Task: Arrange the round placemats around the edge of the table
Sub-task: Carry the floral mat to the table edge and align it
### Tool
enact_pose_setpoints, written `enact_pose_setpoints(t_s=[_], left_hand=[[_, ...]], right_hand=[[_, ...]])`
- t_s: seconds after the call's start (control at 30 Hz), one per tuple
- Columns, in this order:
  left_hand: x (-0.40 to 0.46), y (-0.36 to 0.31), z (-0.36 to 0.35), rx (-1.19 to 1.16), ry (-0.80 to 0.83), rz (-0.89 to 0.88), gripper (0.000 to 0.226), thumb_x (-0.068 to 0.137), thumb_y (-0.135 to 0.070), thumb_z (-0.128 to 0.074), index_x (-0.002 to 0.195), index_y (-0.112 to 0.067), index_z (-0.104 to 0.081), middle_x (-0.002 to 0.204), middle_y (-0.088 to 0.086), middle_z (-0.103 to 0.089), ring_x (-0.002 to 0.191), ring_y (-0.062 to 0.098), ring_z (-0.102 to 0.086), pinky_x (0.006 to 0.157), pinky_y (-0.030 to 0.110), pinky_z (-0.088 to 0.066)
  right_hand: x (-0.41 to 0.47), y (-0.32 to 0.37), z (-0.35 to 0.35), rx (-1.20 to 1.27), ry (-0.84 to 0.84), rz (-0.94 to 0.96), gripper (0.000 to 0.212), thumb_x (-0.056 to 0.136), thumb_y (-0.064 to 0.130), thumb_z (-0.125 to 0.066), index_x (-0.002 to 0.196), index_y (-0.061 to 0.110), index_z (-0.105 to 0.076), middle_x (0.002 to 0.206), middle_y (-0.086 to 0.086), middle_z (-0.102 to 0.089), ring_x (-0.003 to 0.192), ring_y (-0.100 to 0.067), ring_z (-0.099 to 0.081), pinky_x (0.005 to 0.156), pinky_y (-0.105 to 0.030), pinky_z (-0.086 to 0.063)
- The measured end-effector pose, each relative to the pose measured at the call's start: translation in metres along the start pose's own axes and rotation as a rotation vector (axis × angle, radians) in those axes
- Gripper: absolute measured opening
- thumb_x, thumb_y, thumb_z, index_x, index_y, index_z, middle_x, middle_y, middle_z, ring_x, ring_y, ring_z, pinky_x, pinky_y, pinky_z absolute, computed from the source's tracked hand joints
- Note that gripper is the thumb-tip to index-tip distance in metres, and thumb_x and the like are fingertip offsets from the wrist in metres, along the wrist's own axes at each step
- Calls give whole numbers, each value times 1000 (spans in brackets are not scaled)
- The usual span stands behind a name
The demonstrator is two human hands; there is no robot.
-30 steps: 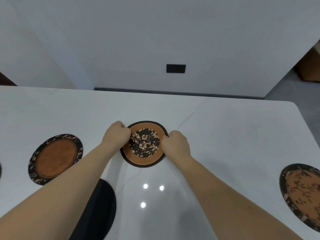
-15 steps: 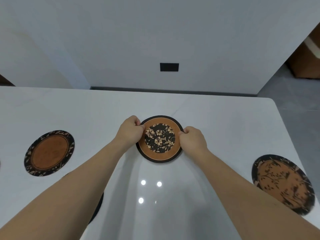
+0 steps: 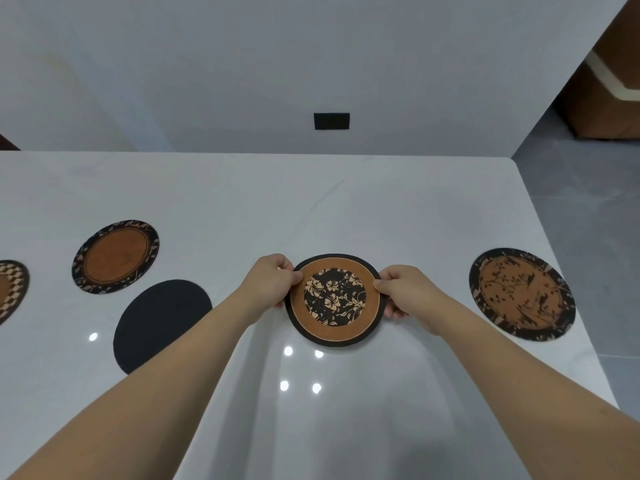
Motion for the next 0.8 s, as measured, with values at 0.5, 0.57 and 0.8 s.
enact_pose_setpoints(t_s=[0.5,0.57,0.8], left_hand=[[-111,69,-6,143,493,93,22,88,-10,-65,69,-14,-56,58,3,-67,48,18,-60,45,25,-50],[-122,75,-12,189,546,94,20,88,-10,-65,70,-13,-56,65,7,-70,49,20,-62,46,25,-50],[-151,96,-28,303,573,102,22,88,-10,-64,68,-14,-56,69,10,-73,54,23,-68,50,26,-50]], right_hand=[[-122,-70,-25,-327,362,-322,17,92,5,-58,75,6,-57,69,-12,-69,67,-25,-69,73,-41,-57],[-133,-75,-29,-429,410,-366,14,92,6,-58,78,4,-60,72,-11,-70,65,-22,-68,77,-39,-56],[-156,-99,-37,-493,449,-409,26,93,10,-59,112,-7,-63,81,-12,-70,71,-22,-67,81,-38,-55]])
Point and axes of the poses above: each hand's wrist, its own x-axis towards the middle knuckle, its own z-axis out of the back of the hand, y = z × x, the point moved 1 cm from there along x, towards the middle knuckle
